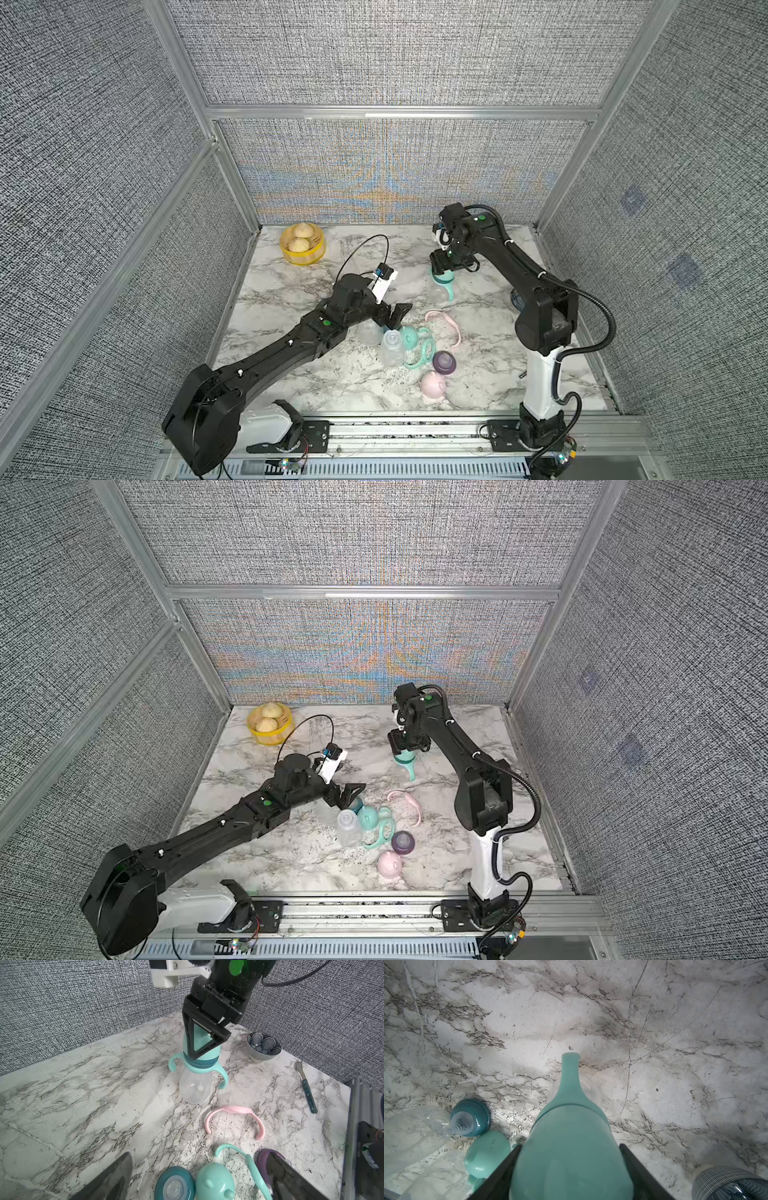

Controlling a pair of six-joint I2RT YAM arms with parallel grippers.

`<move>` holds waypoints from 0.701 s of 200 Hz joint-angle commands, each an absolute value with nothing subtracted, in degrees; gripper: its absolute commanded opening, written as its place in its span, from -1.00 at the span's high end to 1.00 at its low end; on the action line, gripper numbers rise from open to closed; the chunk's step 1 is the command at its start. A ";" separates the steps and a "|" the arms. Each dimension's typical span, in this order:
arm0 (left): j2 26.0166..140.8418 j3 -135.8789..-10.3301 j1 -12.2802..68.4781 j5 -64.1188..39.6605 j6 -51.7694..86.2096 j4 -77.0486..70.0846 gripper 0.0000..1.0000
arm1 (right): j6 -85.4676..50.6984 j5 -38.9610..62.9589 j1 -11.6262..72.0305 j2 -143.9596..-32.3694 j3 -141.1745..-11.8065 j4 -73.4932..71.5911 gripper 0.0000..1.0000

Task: Assemble the baby bottles
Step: Close the lid on the baby bottle.

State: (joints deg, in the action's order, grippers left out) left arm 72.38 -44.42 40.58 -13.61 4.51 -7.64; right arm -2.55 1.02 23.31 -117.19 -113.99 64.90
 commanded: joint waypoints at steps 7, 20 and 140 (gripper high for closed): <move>72.52 -44.56 40.43 -13.62 3.87 -8.27 -1.00 | -2.37 -0.43 23.97 -116.68 -111.89 65.92 -0.39; 72.59 -44.65 40.47 -13.62 3.87 -8.26 -1.00 | -2.42 -0.61 24.13 -115.74 -110.67 64.86 -0.39; 72.69 -44.65 40.51 -13.51 3.69 -8.43 -1.00 | -3.16 -1.69 24.26 -108.15 -100.79 54.11 -0.39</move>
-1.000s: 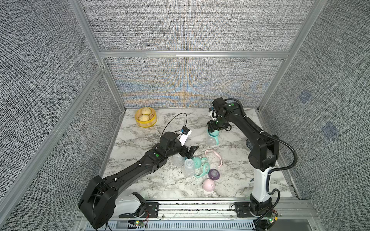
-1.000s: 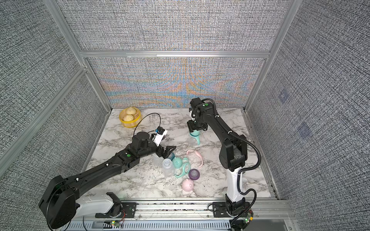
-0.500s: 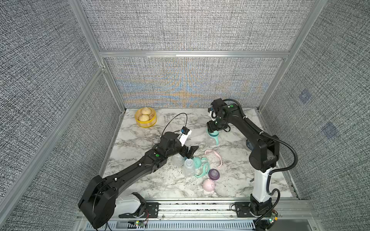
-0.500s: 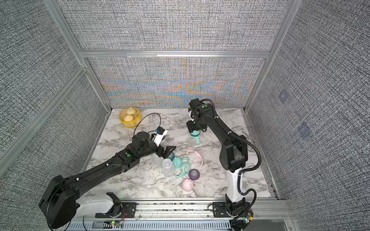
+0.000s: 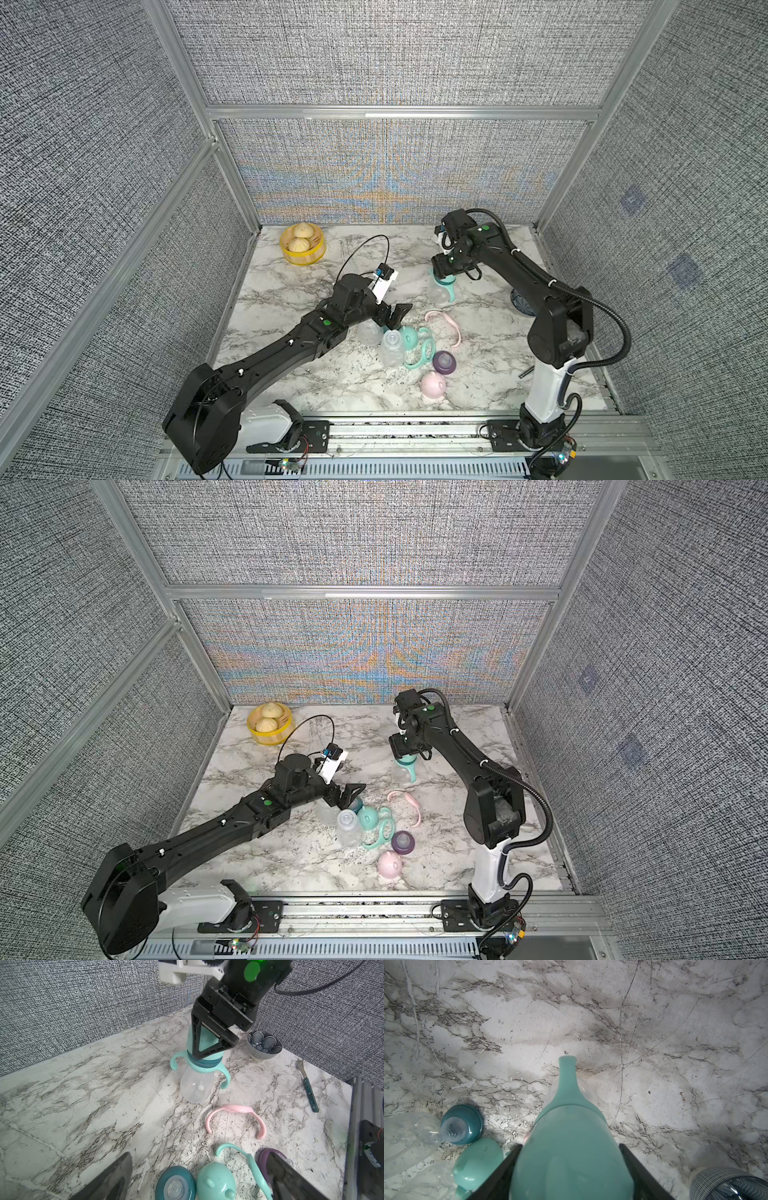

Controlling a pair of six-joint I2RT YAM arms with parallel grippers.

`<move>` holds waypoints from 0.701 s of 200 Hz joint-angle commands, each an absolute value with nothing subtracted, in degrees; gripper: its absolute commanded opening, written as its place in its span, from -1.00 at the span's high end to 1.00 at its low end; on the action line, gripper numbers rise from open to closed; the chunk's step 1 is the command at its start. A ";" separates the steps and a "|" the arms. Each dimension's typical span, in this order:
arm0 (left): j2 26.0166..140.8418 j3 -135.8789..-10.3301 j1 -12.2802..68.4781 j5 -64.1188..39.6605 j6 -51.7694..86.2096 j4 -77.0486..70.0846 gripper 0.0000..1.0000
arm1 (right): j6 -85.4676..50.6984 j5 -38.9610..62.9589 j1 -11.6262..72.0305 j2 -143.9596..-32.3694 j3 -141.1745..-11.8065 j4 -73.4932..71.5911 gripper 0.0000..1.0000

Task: Assemble the baby bottles
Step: Close the lid on the baby bottle.

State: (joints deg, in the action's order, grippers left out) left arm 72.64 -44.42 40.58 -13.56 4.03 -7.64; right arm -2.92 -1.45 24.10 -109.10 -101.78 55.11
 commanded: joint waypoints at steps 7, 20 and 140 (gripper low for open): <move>72.84 -44.73 40.43 -13.53 3.69 -8.44 -1.00 | -3.16 -1.58 24.30 -107.97 -100.56 53.98 -0.39; 73.00 -44.82 40.48 -13.67 3.69 -8.44 -1.00 | -3.16 -1.55 24.26 -107.84 -100.21 53.81 -0.39; 74.14 -45.04 40.44 -13.80 3.69 -8.79 -1.00 | -4.13 -1.66 24.56 -107.05 -93.96 50.28 -0.40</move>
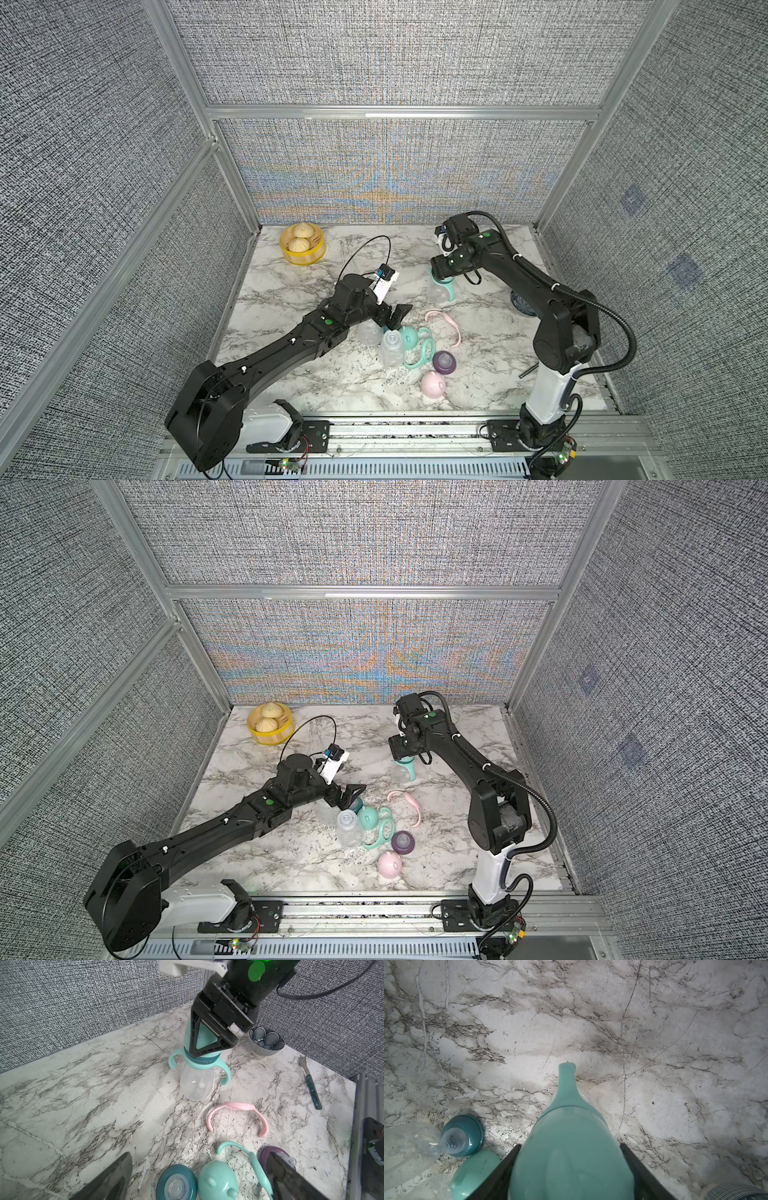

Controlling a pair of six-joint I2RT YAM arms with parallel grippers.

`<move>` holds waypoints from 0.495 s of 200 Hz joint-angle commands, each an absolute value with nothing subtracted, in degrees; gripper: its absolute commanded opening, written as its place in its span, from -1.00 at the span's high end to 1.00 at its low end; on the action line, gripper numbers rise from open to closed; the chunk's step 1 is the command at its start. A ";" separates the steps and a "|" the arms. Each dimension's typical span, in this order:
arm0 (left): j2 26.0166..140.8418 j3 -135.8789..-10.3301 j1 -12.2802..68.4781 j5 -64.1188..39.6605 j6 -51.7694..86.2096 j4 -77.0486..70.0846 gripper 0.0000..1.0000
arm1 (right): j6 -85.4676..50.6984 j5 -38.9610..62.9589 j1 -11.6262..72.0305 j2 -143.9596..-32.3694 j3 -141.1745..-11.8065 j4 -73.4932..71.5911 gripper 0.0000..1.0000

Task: Assemble the baby bottles
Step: Close the lid on the baby bottle.

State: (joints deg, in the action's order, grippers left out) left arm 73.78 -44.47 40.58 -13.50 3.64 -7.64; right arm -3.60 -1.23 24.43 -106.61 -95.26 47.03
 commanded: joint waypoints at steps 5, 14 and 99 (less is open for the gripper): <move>74.22 -45.12 40.43 -13.80 3.69 -8.79 -1.00 | -4.20 -1.67 24.55 -107.05 -93.70 50.27 -0.40; 74.18 -45.09 40.43 -13.80 3.69 -8.88 -1.00 | -4.30 -1.90 24.65 -106.89 -93.20 49.98 -0.40; 73.78 -45.08 40.43 -13.53 3.52 -8.70 -1.00 | -4.71 -4.12 24.97 -105.28 -89.18 46.70 -0.40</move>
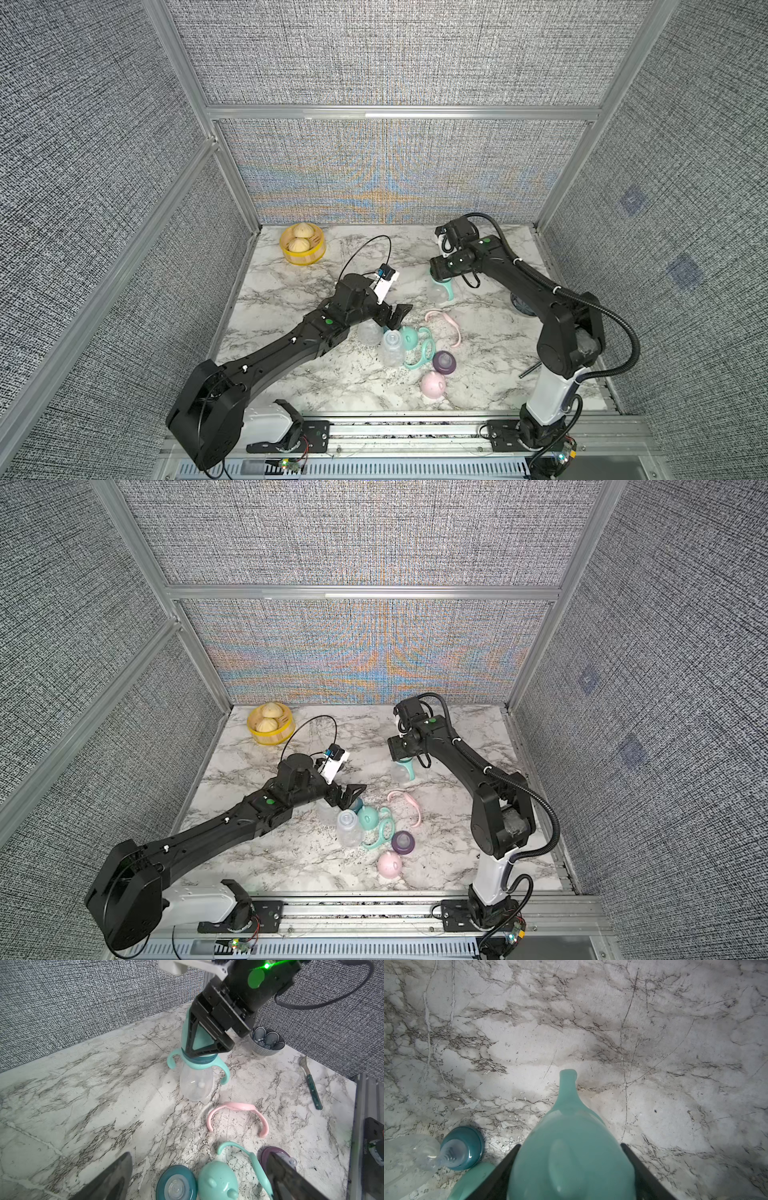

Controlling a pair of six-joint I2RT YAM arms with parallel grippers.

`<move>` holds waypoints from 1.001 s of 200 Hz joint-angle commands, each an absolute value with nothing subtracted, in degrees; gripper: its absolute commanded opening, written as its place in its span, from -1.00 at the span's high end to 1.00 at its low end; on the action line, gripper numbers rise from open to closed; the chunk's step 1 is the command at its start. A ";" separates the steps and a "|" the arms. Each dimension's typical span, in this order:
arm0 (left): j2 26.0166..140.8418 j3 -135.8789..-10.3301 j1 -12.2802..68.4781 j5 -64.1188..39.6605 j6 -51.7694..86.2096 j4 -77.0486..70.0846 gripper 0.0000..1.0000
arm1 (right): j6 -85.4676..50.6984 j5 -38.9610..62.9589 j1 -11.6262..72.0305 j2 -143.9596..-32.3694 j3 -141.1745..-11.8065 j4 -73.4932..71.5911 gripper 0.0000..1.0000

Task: Assemble the baby bottles
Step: Close the lid on the baby bottle.

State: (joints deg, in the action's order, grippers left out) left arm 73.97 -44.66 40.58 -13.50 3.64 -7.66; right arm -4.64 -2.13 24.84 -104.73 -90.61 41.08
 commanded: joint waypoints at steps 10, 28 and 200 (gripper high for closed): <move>73.74 -45.13 40.45 -13.54 3.52 -8.70 -1.00 | -4.61 -4.20 24.97 -105.12 -88.90 46.50 -0.40; 73.77 -45.16 40.43 -13.54 3.47 -8.70 -1.00 | -4.57 -4.39 25.07 -104.71 -88.50 46.41 -0.40; 73.92 -45.01 40.44 -13.41 3.43 -8.79 -1.00 | -5.01 -6.05 25.35 -103.27 -83.06 44.36 -0.44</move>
